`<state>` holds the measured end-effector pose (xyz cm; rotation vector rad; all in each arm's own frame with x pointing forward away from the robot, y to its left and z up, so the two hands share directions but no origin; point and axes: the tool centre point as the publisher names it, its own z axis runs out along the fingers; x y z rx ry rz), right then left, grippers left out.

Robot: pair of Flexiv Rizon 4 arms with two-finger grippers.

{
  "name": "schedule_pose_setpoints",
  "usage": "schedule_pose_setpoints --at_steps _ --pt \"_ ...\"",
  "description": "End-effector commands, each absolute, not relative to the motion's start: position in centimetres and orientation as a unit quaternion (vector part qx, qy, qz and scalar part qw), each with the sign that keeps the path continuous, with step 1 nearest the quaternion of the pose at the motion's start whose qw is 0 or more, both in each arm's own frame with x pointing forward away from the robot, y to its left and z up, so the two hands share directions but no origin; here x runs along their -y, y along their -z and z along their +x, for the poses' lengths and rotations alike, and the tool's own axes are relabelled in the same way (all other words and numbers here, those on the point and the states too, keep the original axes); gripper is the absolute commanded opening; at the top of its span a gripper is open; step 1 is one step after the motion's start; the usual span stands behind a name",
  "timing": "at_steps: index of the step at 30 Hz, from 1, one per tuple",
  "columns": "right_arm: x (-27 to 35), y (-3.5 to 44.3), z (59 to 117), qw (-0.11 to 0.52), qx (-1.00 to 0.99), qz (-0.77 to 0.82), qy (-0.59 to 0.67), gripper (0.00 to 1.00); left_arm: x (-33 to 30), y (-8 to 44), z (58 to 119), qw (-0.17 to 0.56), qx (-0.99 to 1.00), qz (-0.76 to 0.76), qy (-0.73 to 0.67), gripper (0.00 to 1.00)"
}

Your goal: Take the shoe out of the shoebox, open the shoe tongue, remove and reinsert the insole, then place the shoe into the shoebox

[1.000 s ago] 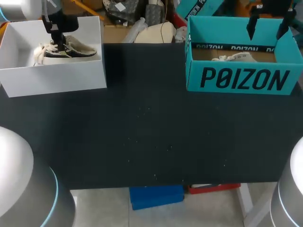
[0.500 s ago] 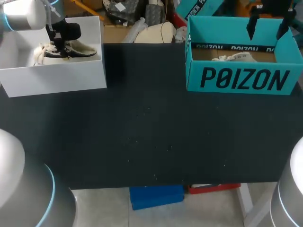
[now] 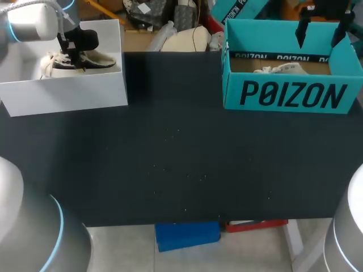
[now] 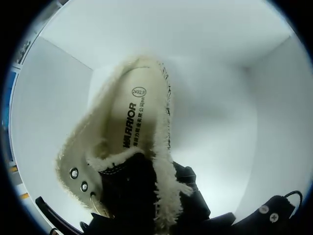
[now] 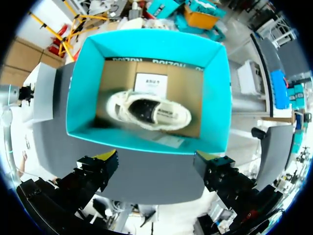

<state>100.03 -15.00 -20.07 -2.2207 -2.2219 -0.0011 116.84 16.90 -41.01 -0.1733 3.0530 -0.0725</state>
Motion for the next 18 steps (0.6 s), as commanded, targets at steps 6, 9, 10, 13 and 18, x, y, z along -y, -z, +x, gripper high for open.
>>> schedule_pose_setpoints --at_steps 6,9,10,13,18 --pt "15.0 20.0 100.0 0.0 0.707 -0.707 0.0 1.0 -16.6 41.0 116.9 0.043 -0.998 -0.044 0.022 0.0" --pt "15.0 20.0 100.0 0.0 0.707 -0.707 0.0 1.0 -16.4 39.7 116.7 0.051 -0.998 -0.035 0.03 0.0" --pt "15.0 20.0 100.0 0.0 0.707 -0.707 0.0 1.0 -16.4 39.2 116.5 0.054 -0.997 -0.035 0.03 0.0" --pt "15.0 20.0 100.0 0.0 0.707 -0.707 0.0 1.0 -16.4 37.3 116.0 0.066 -0.997 -0.029 0.029 0.0" --pt "15.0 20.0 100.0 0.0 0.707 -0.707 0.0 1.0 -16.1 33.0 114.5 0.089 -0.995 -0.025 0.035 0.0"
